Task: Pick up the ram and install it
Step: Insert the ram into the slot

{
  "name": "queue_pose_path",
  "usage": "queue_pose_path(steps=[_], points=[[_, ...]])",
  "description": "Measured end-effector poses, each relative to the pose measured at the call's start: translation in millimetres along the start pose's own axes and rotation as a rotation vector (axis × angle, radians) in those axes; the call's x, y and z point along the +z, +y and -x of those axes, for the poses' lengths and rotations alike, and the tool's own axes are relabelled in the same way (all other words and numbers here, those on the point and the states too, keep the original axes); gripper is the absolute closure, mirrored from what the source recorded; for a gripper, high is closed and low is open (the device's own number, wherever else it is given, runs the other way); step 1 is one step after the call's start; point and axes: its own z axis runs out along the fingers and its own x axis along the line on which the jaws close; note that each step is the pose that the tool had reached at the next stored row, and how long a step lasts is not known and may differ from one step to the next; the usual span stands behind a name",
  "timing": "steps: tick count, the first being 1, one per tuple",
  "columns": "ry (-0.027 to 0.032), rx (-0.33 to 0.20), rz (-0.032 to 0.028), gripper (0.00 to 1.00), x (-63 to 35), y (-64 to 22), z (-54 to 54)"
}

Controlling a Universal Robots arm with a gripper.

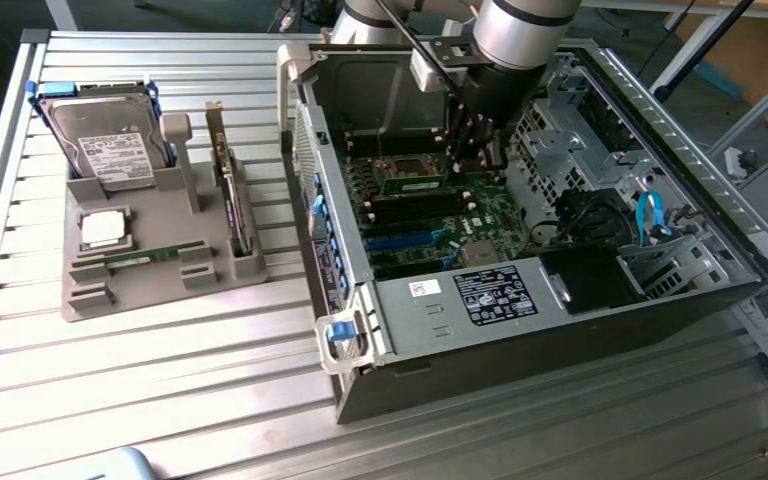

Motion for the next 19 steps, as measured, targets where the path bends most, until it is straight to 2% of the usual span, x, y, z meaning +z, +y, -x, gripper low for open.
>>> queue_pose_path(steps=[7, 19], points=[[-0.0002, 0.000, -0.0001, 0.88, 0.6, -0.4, 0.1], [0.0000, 0.000, -0.0001, 0.88, 12.7, -0.1, -0.3]])
